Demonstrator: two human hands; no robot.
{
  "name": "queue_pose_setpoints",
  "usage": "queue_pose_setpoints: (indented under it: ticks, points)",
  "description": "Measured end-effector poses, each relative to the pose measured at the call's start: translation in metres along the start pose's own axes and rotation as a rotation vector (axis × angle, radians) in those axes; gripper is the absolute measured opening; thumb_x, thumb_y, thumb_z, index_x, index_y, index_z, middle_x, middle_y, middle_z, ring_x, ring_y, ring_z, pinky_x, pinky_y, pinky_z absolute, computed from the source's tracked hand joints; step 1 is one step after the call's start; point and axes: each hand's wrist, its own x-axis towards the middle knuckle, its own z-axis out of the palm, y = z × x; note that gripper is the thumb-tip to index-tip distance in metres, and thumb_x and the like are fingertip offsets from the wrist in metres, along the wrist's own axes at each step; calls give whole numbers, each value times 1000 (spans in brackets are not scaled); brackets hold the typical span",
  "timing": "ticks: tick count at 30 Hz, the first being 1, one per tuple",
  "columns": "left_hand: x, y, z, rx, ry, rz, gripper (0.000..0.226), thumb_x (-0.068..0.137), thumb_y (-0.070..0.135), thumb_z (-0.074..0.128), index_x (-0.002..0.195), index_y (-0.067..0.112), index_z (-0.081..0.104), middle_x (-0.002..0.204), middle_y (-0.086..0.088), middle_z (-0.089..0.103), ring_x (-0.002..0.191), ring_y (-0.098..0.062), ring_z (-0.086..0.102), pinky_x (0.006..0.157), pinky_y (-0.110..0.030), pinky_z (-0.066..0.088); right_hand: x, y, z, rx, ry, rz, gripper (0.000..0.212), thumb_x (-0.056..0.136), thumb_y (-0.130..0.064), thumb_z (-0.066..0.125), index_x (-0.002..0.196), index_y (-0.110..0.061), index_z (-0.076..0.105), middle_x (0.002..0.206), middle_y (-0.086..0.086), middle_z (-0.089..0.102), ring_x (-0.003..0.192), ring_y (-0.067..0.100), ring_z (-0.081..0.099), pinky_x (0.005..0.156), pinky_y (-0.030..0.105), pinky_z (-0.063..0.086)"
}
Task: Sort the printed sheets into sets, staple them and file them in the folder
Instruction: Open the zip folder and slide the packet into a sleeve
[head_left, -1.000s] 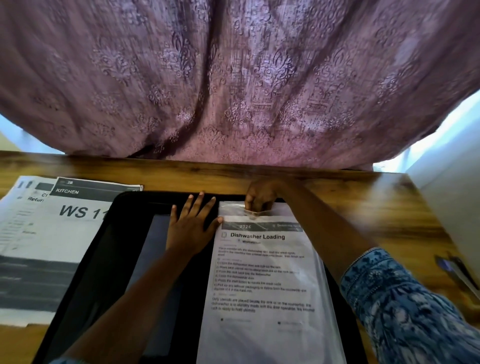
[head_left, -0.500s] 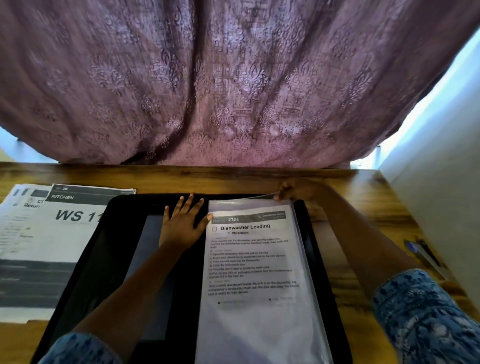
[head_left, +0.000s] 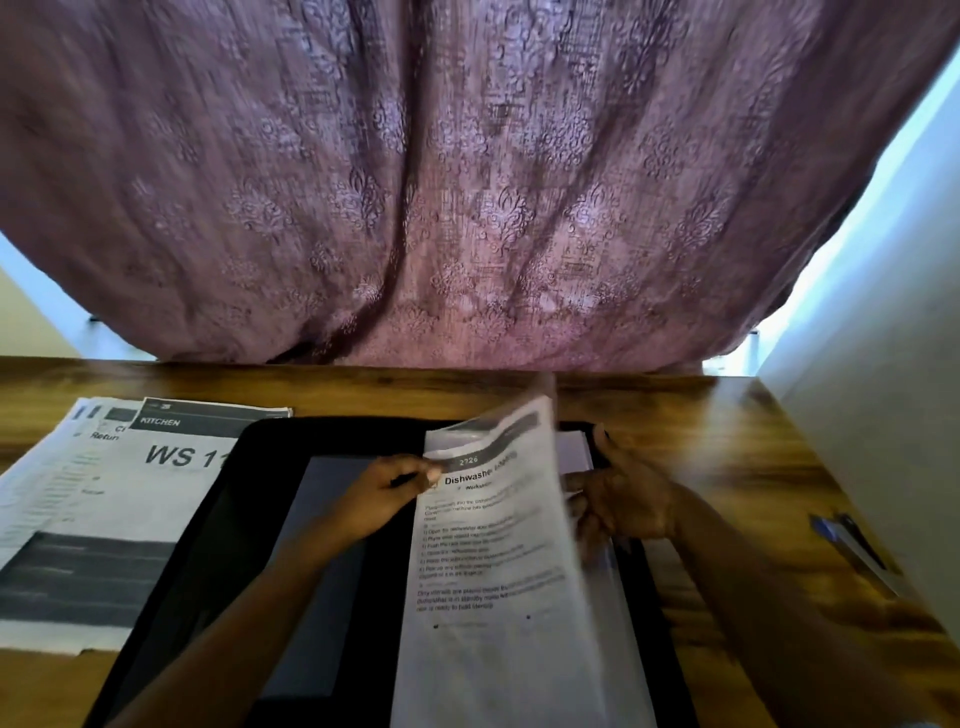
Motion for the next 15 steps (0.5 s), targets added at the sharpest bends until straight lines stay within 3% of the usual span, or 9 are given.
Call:
queue_pose_setpoints:
  ticks: [3, 6, 9, 11, 13, 15]
  points:
    - [-35, 37, -7, -403, -88, -229, 95, 48, 98, 46, 114, 33, 68, 118, 10, 68, 111, -5, 62, 97, -34, 42, 16, 4, 35, -18, -225, -201, 87, 76, -81, 38, 136, -19, 51, 135, 9, 55, 127, 26, 49, 102, 44, 34]
    - [-76, 68, -28, -567, 6, -279, 107, 35, 93, 59, 118, 25, 62, 112, -2, 71, 96, -19, 69, 76, -36, 53, 45, 8, 78, -37, -278, -295, 73, 83, -71, 41, 138, -23, 47, 146, 0, 44, 138, 22, 34, 111, 47, 19]
    - [-102, 84, -58, -538, 216, -291, 73, 52, 47, 83, 115, 15, 66, 106, -13, 72, 93, -32, 70, 82, -43, 54, 72, 5, 119, 11, -249, -340, 64, 85, -61, 52, 136, -22, 49, 145, -2, 44, 139, 20, 33, 115, 43, 18]
    - [-108, 79, -82, -487, 309, -378, 39, 70, 14, 76, 107, 8, 69, 99, -19, 72, 84, -34, 70, 80, -42, 54, 89, 4, 137, 23, -191, -359, 53, 88, -48, 54, 132, -18, 50, 143, -1, 47, 136, 19, 38, 115, 42, 24]
    - [-106, 65, -106, -390, 389, -485, 24, 78, 0, 68, 101, 7, 70, 95, -20, 73, 80, -34, 70, 80, -40, 54, 106, 7, 148, -25, -117, -393, 41, 90, -31, 47, 128, -15, 50, 139, 1, 49, 134, 19, 41, 113, 40, 28]
    - [-105, 40, -126, -316, 420, -537, 19, 77, -3, 69, 93, 8, 72, 91, -18, 73, 75, -29, 71, 76, -37, 53, 123, 13, 154, -229, -12, -432, 35, 92, -16, 50, 126, -13, 54, 133, -2, 54, 131, 17, 45, 113, 39, 31]
